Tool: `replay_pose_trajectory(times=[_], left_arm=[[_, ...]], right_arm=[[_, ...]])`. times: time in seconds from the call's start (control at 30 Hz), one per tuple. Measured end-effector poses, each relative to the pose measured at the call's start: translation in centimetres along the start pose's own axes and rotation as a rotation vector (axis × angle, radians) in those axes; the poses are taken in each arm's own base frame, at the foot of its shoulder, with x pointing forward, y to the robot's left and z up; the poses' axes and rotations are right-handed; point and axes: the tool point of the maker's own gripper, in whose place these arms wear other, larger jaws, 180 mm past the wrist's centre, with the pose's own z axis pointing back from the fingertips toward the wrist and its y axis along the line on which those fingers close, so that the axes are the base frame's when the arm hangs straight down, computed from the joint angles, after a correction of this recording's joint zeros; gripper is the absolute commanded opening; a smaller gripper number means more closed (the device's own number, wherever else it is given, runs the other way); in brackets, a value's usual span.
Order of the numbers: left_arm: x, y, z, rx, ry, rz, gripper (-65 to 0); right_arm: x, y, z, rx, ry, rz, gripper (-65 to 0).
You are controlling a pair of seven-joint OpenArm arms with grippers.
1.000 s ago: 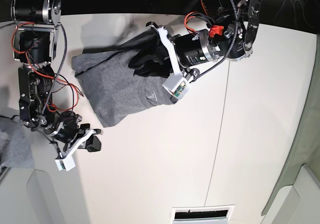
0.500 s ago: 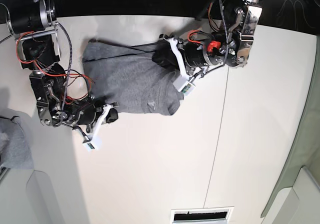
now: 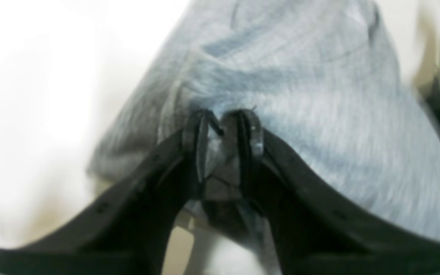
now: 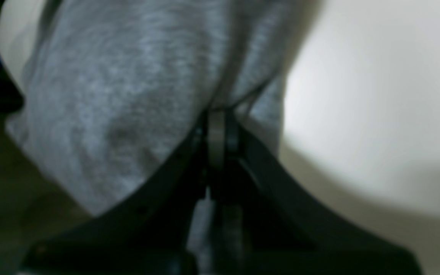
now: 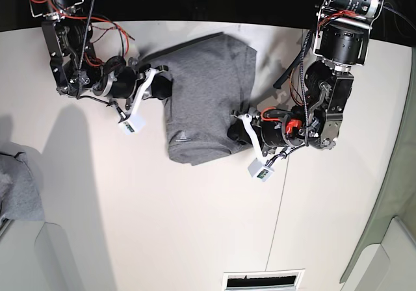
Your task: Layout the t-shirt on the table in an organized manner, then fold the t-shirt properly
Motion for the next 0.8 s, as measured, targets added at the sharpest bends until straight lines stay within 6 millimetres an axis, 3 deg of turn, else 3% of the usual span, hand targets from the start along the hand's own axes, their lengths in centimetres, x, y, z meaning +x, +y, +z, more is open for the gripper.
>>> replay_pose_trajectory(times=[0.07,0.13,0.27,0.37,0.47,0.57,0.63,0.7,0.8], left_arm=[[-0.1,-0.2,0.0,-0.013,0.010,-0.011,-48.9],[-0.5,-1.1,0.2,-0.055,0.036,-0.030,-48.9],[0.9,-1.9,2.6,-0.120,-0.005,-0.059,-48.9],[2.2,-1.2,6.1,-0.106,-0.075,-0.132,-48.9],[-0.2,0.0,8.8,-0.068,-0.037,-0.175,-48.9],[-3.5,-2.0,10.7,-0.133,0.008,-0.218,-48.9],[-4.2,-3.3,12.3,-0.156,-0.013,-0.224,-48.9],[-5.7,-4.1,14.0,-0.157,-0.026,-0.211,-48.9],[-10.6,-4.7,16.3,-0.128,0.050,-0.147,-48.9]], right_arm=[[-0.1,1.4,-0.1,0.013,-0.015,0.019,-65.0],[0.5,1.6,0.3,0.002,-0.042,0.024,-65.0],[2.7,-1.0,2.9,-0.075,-0.125,0.000,-65.0],[2.5,-3.2,5.3,-0.138,-0.125,-0.032,-65.0],[1.5,-4.0,7.3,-0.148,-0.155,-0.087,-65.0],[0.3,-4.8,9.5,-0.165,-0.153,-0.106,-65.0],[-0.6,-5.2,10.9,-0.192,-0.137,-0.098,-65.0],[-2.2,-4.9,12.2,-0.197,-0.102,-0.080,-65.0],[-6.2,-3.6,13.4,-0.196,-0.012,-0.076,-65.0]])
